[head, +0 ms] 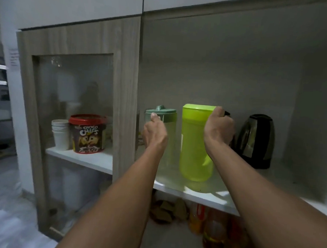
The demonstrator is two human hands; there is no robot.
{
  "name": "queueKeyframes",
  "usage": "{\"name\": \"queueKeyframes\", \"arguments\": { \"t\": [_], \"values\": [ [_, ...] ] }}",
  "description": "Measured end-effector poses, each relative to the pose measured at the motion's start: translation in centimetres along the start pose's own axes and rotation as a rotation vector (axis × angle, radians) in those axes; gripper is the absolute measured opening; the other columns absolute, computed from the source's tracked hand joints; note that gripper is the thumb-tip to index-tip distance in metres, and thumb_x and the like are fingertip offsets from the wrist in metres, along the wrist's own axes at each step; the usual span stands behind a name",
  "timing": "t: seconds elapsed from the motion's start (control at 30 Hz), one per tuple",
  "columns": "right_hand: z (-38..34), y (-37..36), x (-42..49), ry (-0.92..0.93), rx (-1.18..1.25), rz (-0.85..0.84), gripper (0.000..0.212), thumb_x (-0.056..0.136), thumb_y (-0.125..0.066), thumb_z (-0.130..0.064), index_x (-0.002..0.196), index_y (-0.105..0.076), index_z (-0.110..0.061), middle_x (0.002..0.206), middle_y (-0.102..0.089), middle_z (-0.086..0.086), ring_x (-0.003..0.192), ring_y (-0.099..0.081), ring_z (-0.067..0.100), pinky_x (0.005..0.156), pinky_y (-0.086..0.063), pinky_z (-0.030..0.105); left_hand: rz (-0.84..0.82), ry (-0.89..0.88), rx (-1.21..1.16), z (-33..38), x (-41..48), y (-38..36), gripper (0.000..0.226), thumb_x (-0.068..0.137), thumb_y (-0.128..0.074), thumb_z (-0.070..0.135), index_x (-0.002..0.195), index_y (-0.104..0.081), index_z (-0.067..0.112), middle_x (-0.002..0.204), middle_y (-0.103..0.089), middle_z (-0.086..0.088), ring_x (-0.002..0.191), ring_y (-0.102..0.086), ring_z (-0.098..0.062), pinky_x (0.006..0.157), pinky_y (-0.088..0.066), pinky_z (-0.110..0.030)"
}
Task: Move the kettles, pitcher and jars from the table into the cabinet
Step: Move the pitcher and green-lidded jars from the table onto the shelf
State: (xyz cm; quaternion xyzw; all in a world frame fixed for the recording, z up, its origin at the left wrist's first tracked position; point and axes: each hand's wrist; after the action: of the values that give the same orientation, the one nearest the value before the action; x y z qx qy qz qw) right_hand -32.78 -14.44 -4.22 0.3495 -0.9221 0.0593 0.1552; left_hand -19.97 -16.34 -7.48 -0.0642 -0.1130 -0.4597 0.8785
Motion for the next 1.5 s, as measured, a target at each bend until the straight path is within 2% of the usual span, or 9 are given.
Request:
{"name": "queueKeyframes", "arguments": {
  "t": [0.23, 0.37, 0.47, 0.53, 0.7, 0.83, 1.13, 1.27, 1.5],
  "values": [
    [4.7, -8.8, 7.8, 0.021, -0.059, -0.131, 0.057, 0.102, -0.032, -0.035, 0.107, -0.067, 0.011, 0.116, -0.065, 0.033, 0.109, -0.06, 0.047, 0.092, -0.046, 0.045, 0.047, 0.127, 0.067, -5.9, 8.6, -7.6, 0.059, 0.103, -0.027, 0.037, 0.109, -0.068, -0.004, 0.113, -0.069, -0.025, 0.102, -0.065, -0.039, 0.085, -0.049, -0.042],
    [7.8, -13.7, 11.6, 0.11, -0.071, -0.156, 0.06, 0.107, -0.027, -0.031, 0.093, -0.069, 0.009, 0.097, -0.063, 0.036, 0.093, -0.063, 0.043, 0.078, -0.045, 0.043, 0.075, 0.117, 0.014, -9.2, 12.5, -11.4, 0.064, 0.103, -0.029, 0.048, 0.106, -0.063, -0.007, 0.103, -0.069, -0.03, 0.081, -0.066, -0.036, 0.064, -0.044, -0.038],
    [8.6, -16.4, 13.9, 0.126, -0.083, -0.173, 0.056, 0.108, -0.028, -0.028, 0.107, -0.067, 0.011, 0.112, -0.063, 0.035, 0.107, -0.061, 0.044, 0.085, -0.044, 0.044, 0.057, 0.051, -0.044, -11.2, 15.3, -13.6, 0.054, 0.103, -0.034, 0.042, 0.103, -0.055, -0.008, 0.105, -0.064, -0.039, 0.09, -0.065, -0.048, 0.072, -0.05, -0.051],
    [9.0, -18.3, 15.4, 0.11, -0.075, -0.175, 0.056, 0.108, -0.029, -0.03, 0.112, -0.065, 0.013, 0.12, -0.062, 0.033, 0.114, -0.059, 0.044, 0.089, -0.044, 0.044, 0.038, 0.065, -0.01, -11.9, 17.3, -14.8, 0.059, 0.103, -0.033, 0.043, 0.105, -0.056, -0.011, 0.106, -0.066, -0.035, 0.096, -0.066, -0.045, 0.076, -0.052, -0.047],
    [10.2, -22.4, 17.9, 0.093, -0.043, -0.144, 0.057, 0.106, -0.034, -0.035, 0.098, -0.068, 0.01, 0.107, -0.067, 0.029, 0.102, -0.063, 0.042, 0.068, -0.035, 0.033, 0.005, 0.078, -0.009, -13.0, 22.3, -17.6, 0.063, 0.103, -0.029, 0.045, 0.108, -0.059, -0.01, 0.101, -0.068, -0.032, 0.095, -0.067, -0.045, 0.077, -0.054, -0.05],
    [10.8, -25.0, 19.6, 0.069, -0.025, -0.119, 0.06, 0.105, -0.034, -0.039, 0.095, -0.068, 0.009, 0.104, -0.067, 0.029, 0.1, -0.064, 0.042, 0.078, -0.048, 0.041, -0.044, 0.078, -0.005, -13.8, 25.5, -19.7, 0.059, 0.105, -0.027, 0.042, 0.113, -0.055, -0.01, 0.104, -0.066, -0.032, 0.092, -0.066, -0.043, 0.07, -0.048, -0.042],
    [11.4, -27.8, 22.2, 0.016, -0.079, -0.094, 0.06, 0.104, -0.033, -0.042, 0.109, -0.066, 0.007, 0.119, -0.063, 0.029, 0.112, -0.058, 0.043, 0.088, -0.045, 0.043, -0.125, 0.052, -0.022, -14.8, 30.2, -22.5, 0.056, 0.105, -0.029, 0.039, 0.111, -0.056, -0.01, 0.099, -0.066, -0.031, 0.078, -0.061, -0.031, 0.07, -0.049, -0.044],
    [11.6, -28.3, 22.4, 0.02, -0.096, -0.105, 0.061, 0.104, -0.03, -0.044, 0.115, -0.065, 0.005, 0.124, -0.062, 0.027, 0.116, -0.057, 0.043, 0.093, -0.045, 0.044, -0.129, 0.072, 0.018, -14.6, 30.2, -22.3, 0.06, 0.104, -0.027, 0.045, 0.11, -0.058, -0.006, 0.107, -0.067, -0.029, 0.096, -0.066, -0.041, 0.086, -0.055, -0.047],
    [11.8, -26.6, 22.1, -0.016, -0.124, -0.182, 0.062, 0.102, -0.028, -0.053, 0.132, -0.043, 0.0, 0.131, -0.057, 0.026, 0.119, -0.055, 0.042, 0.092, -0.043, 0.043, 0.048, 0.258, 0.229, -12.9, 28.3, -20.9, 0.084, 0.096, -0.036, 0.061, 0.146, -0.025, -0.006, 0.151, -0.03, -0.032, 0.138, -0.033, -0.046, 0.112, -0.029, -0.05]
  ]
}}
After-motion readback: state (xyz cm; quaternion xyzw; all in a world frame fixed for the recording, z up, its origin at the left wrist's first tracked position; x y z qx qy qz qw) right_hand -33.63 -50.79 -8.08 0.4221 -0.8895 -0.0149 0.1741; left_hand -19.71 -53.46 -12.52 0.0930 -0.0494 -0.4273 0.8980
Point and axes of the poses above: each hand's wrist, its own x-axis towards the middle knuckle, its own y-axis out of the back of the hand, z = x × y
